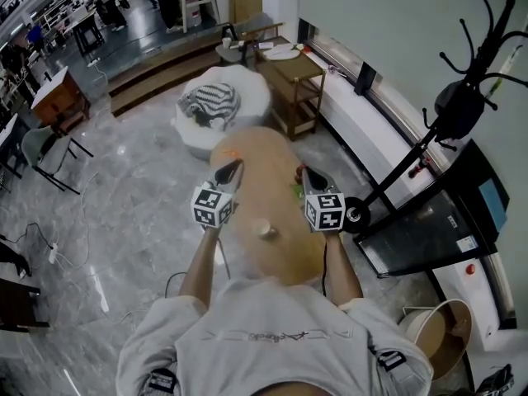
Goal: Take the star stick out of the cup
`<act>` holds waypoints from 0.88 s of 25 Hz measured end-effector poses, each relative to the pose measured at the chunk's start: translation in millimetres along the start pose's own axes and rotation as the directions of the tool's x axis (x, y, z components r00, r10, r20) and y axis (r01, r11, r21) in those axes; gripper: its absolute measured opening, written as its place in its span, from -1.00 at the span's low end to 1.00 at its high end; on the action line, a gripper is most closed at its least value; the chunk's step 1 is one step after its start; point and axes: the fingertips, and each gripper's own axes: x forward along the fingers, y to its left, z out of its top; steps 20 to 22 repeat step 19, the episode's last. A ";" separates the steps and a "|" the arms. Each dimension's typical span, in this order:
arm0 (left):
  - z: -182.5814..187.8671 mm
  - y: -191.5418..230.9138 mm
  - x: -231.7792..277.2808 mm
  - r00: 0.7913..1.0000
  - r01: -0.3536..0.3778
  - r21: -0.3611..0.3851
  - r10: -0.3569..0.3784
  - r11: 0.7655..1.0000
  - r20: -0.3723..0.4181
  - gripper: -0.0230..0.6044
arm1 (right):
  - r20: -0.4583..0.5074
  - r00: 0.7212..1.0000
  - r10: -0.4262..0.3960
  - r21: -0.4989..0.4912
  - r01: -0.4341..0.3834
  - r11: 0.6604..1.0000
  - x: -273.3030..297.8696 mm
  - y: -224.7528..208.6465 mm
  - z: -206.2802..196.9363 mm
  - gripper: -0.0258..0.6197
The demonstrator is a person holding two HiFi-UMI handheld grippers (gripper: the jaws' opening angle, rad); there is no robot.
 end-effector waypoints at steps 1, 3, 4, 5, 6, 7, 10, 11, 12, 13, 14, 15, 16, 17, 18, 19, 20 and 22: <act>-0.5 0.3 0.8 1.000 0.001 -0.001 -0.001 1.000 -0.001 -0.87 | -0.001 1.000 0.000 0.000 0.000 1.000 1.1 -0.2 -0.4 -0.91; -1.8 1.0 2.3 1.000 0.003 -0.002 -0.003 1.000 -0.004 -0.88 | -0.004 1.000 0.000 0.001 0.000 1.000 2.8 -0.5 -1.9 -0.91; -2.7 1.2 2.8 1.000 0.004 -0.003 -0.004 1.000 -0.006 -0.88 | -0.007 1.000 0.000 0.002 0.000 1.000 3.4 -0.4 -2.8 -0.91; -3.6 1.4 3.2 1.000 0.005 -0.004 -0.005 1.000 -0.008 -0.88 | -0.009 1.000 0.000 0.002 0.000 1.000 3.8 -0.3 -3.5 -0.91; -4.3 1.4 3.6 1.000 0.006 -0.005 -0.006 1.000 -0.010 -0.87 | -0.010 1.000 0.000 0.002 0.000 1.000 4.0 -0.3 -3.8 -0.91; -4.8 1.4 4.2 1.000 0.007 -0.005 -0.007 1.000 -0.011 -0.88 | -0.011 1.000 0.000 0.002 0.000 1.000 4.3 -0.7 -4.0 -0.91; -5.3 0.8 6.6 1.000 0.009 -0.004 -0.009 1.000 -0.009 -0.87 | -0.009 1.000 -0.001 0.002 0.001 1.000 5.6 -3.5 -4.4 -0.91; -5.5 0.7 7.2 1.000 0.009 -0.004 -0.009 1.000 -0.009 -0.88 | -0.009 1.000 -0.001 0.000 0.001 1.000 6.0 -4.3 -4.4 -0.91; -5.7 1.0 7.5 1.000 0.009 -0.005 -0.009 1.000 -0.008 -0.88 | -0.010 1.000 -0.002 -0.001 0.002 1.000 6.5 -4.6 -4.3 -0.91; -5.9 1.4 7.6 1.000 0.008 -0.007 -0.008 1.000 -0.007 -0.87 | -0.012 1.000 -0.002 -0.003 0.002 1.000 7.0 -4.5 -4.2 -0.92; -6.1 1.9 7.6 1.000 0.008 -0.008 -0.008 1.000 -0.006 -0.88 | -0.013 1.000 -0.001 -0.004 0.001 1.000 7.6 -4.1 -4.3 -0.91; -6.1 2.2 7.8 1.000 0.008 -0.008 -0.008 1.000 -0.006 -0.88 | -0.015 1.000 0.000 -0.005 0.000 1.000 8.3 -3.5 -4.5 -0.91; -6.1 2.3 8.0 1.000 0.009 -0.008 -0.009 1.000 -0.006 -0.87 | -0.016 1.000 0.001 -0.006 -0.001 1.000 8.9 -2.9 -4.8 -0.91; -6.2 2.0 8.2 1.000 0.010 -0.007 -0.010 1.000 -0.006 -0.88 | -0.017 1.000 0.002 -0.006 -0.002 1.000 9.2 -2.3 -5.2 -0.91; -6.3 1.6 8.4 1.000 0.011 -0.006 -0.011 1.000 -0.007 -0.87 | -0.018 1.000 0.004 -0.007 -0.004 1.000 9.4 -1.6 -5.7 -0.91; -6.4 1.2 8.6 1.000 0.012 -0.005 -0.012 1.000 -0.008 -0.87 | -0.019 1.000 0.006 -0.008 -0.006 1.000 9.6 -1.0 -6.3 -0.91; -6.4 1.2 8.6 1.000 0.012 -0.005 -0.012 1.000 -0.008 -0.87 | -0.019 1.000 0.006 -0.008 -0.006 1.000 9.6 -1.0 -6.3 -0.91; -6.4 1.2 8.6 1.000 0.012 -0.005 -0.012 1.000 -0.008 -0.87 | -0.019 1.000 0.006 -0.008 -0.006 1.000 9.6 -1.0 -6.3 -0.91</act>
